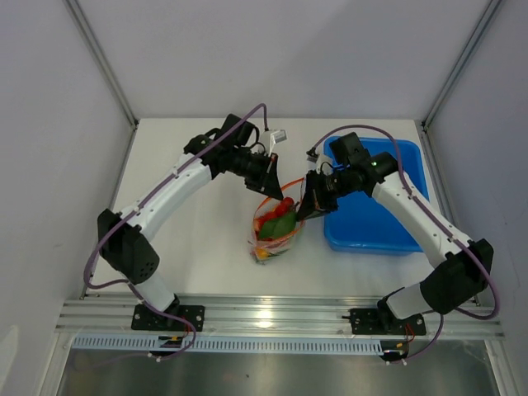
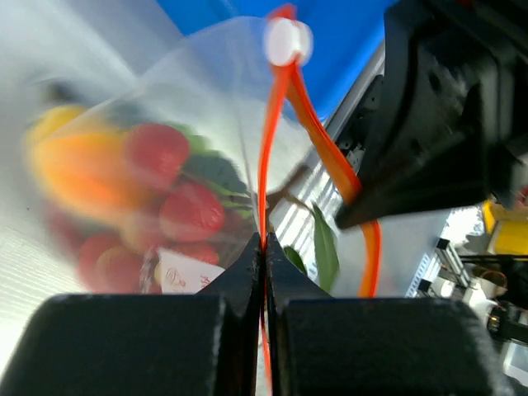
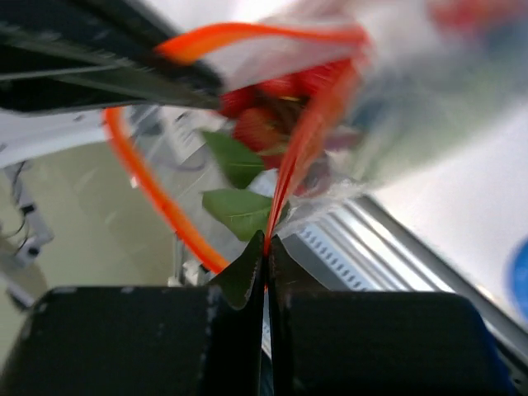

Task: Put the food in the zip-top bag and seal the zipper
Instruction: Adjust the zipper food storage bag at the center of the board.

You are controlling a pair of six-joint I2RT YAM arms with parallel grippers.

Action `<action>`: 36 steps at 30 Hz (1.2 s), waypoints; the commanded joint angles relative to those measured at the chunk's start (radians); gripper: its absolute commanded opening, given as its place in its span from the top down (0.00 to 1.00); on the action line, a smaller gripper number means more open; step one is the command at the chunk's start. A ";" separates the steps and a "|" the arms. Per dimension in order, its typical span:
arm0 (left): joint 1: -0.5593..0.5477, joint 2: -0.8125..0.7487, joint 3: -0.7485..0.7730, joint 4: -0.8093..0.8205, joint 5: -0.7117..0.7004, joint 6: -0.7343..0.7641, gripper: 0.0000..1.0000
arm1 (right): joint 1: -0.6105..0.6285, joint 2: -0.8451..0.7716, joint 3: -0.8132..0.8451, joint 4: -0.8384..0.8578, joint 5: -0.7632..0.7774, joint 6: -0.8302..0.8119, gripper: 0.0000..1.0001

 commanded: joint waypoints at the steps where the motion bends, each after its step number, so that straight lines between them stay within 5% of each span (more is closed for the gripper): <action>1: -0.036 -0.144 0.010 0.032 0.016 -0.008 0.99 | 0.046 -0.096 0.076 -0.046 -0.156 0.094 1.00; 7: -0.073 -0.199 -0.089 0.099 0.007 -0.048 0.99 | 0.051 -0.191 0.009 -0.023 -0.148 0.252 1.00; 13: -0.075 -0.049 -0.094 0.010 -0.033 -0.027 1.00 | 0.043 -0.176 -0.225 0.077 -0.078 0.237 1.00; 22: -0.075 -0.167 0.056 0.029 -0.038 -0.051 0.99 | 0.056 -0.116 0.011 -0.029 -0.035 0.161 1.00; 27: -0.075 -0.230 -0.028 0.107 -0.018 -0.088 0.99 | 0.063 -0.110 0.148 -0.075 -0.049 0.190 1.00; 36: -0.047 0.011 -0.066 0.021 -0.165 -0.050 0.99 | 0.019 -0.030 -0.137 0.077 -0.012 0.125 1.00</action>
